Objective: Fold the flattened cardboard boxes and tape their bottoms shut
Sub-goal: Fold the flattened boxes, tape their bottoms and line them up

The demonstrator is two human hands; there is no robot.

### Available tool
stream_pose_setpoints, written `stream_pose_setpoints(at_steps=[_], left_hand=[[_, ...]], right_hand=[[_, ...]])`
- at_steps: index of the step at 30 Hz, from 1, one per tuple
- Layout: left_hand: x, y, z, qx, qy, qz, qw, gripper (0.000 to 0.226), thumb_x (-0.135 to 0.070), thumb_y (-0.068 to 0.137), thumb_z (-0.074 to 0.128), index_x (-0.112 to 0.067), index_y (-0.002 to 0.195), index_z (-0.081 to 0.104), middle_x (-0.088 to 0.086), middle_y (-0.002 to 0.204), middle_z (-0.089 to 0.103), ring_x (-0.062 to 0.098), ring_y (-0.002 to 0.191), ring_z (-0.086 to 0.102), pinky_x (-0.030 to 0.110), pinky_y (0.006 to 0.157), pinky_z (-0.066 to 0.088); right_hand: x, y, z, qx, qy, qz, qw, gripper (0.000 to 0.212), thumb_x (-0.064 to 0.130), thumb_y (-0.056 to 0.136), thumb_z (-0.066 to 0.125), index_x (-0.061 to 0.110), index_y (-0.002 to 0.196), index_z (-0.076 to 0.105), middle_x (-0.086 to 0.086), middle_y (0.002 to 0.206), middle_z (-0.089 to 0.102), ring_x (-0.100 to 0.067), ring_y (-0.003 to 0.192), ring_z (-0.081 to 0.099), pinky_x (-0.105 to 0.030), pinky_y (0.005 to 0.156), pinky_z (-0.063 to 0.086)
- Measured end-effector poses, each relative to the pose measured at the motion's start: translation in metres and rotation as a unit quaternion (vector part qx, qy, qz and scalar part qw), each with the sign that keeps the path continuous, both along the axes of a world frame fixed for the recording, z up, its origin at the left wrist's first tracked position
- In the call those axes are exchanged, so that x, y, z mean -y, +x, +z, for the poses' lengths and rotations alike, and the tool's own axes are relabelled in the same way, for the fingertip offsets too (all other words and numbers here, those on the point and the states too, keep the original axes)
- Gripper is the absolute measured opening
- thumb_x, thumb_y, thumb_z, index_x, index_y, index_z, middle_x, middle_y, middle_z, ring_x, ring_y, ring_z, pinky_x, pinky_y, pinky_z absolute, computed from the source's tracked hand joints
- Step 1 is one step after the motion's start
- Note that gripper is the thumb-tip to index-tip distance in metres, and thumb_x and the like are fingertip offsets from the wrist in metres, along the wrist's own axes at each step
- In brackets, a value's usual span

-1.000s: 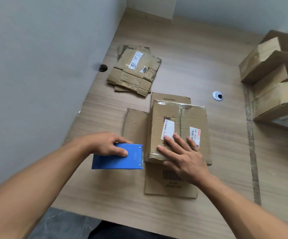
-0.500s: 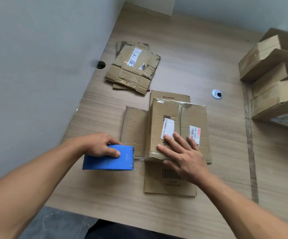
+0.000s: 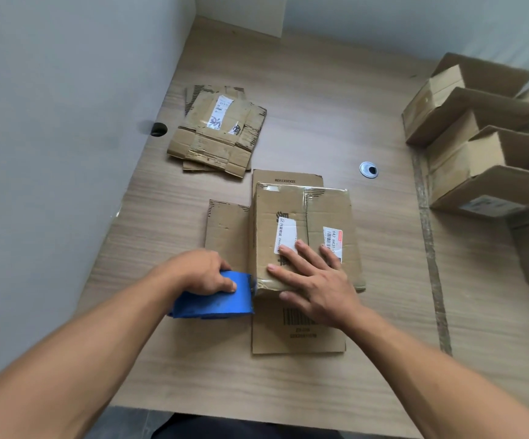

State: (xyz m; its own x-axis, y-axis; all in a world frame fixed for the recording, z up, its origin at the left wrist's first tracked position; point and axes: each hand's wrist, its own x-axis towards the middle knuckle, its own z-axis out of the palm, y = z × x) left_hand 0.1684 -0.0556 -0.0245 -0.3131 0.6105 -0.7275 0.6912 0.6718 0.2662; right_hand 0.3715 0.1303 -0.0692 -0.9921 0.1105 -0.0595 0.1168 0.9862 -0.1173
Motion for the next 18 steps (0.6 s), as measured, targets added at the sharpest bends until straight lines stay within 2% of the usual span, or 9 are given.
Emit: stream_pose_setpoints(at_steps=[3, 5, 7, 9, 13, 15, 18], left_hand=[[-0.007, 0.013, 0.002, -0.068, -0.010, 0.019, 0.997, 0.036, -0.057, 0.078, 0.057, -0.024, 0.088, 0.065, 0.003, 0.099, 0.068, 0.026, 0.090, 0.060, 0.035, 0.078, 0.052], [-0.012, 0.025, 0.008, -0.109, -0.015, 0.039, 0.993, 0.030, -0.050, 0.078, 0.058, -0.021, 0.078, 0.057, 0.006, 0.100, 0.066, 0.028, 0.086, 0.058, 0.032, 0.071, 0.045], [-0.017, 0.036, 0.015, -0.156, -0.014, 0.052, 0.986, 0.023, -0.041, 0.081, 0.057, -0.022, 0.092, 0.065, 0.004, 0.111, 0.067, 0.028, 0.097, 0.062, 0.031, 0.071, 0.040], [-0.020, 0.048, 0.021, -0.204, -0.013, 0.041, 0.978, 0.031, -0.034, 0.085, 0.053, -0.022, 0.109, 0.068, 0.003, 0.119, 0.067, 0.027, 0.110, 0.063, 0.031, 0.075, 0.041], [-0.015, 0.072, 0.014, -0.230, -0.008, 0.031, 0.973, 0.035, -0.034, 0.094, 0.051, -0.019, 0.122, 0.065, 0.003, 0.126, 0.066, 0.026, 0.118, 0.062, 0.030, 0.088, 0.047], [-0.001, 0.073, 0.012, -0.224, 0.018, 0.064, 0.972, 0.037, -0.043, 0.095, 0.050, -0.023, 0.124, 0.063, 0.004, 0.125, 0.066, 0.028, 0.117, 0.061, 0.032, 0.087, 0.046], [0.040, 0.061, 0.012, -0.225, 0.078, 0.127, 0.963, 0.038, -0.051, 0.094, 0.047, -0.034, 0.128, 0.053, 0.005, 0.118, 0.067, 0.031, 0.110, 0.063, 0.035, 0.080, 0.045]], right_hand=[[0.003, -0.001, 0.002, 0.014, -0.006, -0.008, 1.000, 0.055, 0.069, 0.093, 0.034, 0.057, 0.146, 0.028, 0.015, 0.159, 0.032, -0.016, 0.149, 0.026, -0.048, 0.116, 0.014], [0.004, -0.002, 0.004, 0.022, -0.009, -0.011, 1.000, 0.054, 0.069, 0.093, 0.032, 0.058, 0.146, 0.027, 0.015, 0.159, 0.032, -0.017, 0.149, 0.027, -0.048, 0.115, 0.012], [0.005, -0.002, 0.007, 0.037, -0.021, -0.012, 0.999, 0.055, 0.070, 0.093, 0.030, 0.058, 0.146, 0.025, 0.016, 0.160, 0.030, -0.016, 0.150, 0.023, -0.047, 0.116, 0.008], [0.007, -0.003, 0.010, 0.051, -0.037, -0.019, 0.998, 0.057, 0.070, 0.091, 0.025, 0.060, 0.147, 0.019, 0.018, 0.163, 0.020, -0.014, 0.153, 0.011, -0.046, 0.118, 0.000], [0.017, -0.004, 0.015, 0.079, -0.048, -0.036, 0.995, 0.063, 0.072, 0.085, 0.010, 0.062, 0.147, 0.012, 0.021, 0.164, 0.000, -0.012, 0.152, -0.011, -0.049, 0.119, -0.008], [0.015, -0.005, 0.017, 0.087, -0.050, -0.036, 0.994, 0.066, 0.072, 0.083, 0.008, 0.062, 0.148, 0.010, 0.020, 0.164, -0.003, -0.012, 0.152, -0.013, -0.051, 0.119, -0.008], [0.017, -0.004, 0.016, 0.077, -0.040, -0.029, 0.996, 0.070, 0.071, 0.083, 0.015, 0.055, 0.151, 0.016, 0.015, 0.166, 0.003, -0.017, 0.154, -0.007, -0.057, 0.120, -0.002]])
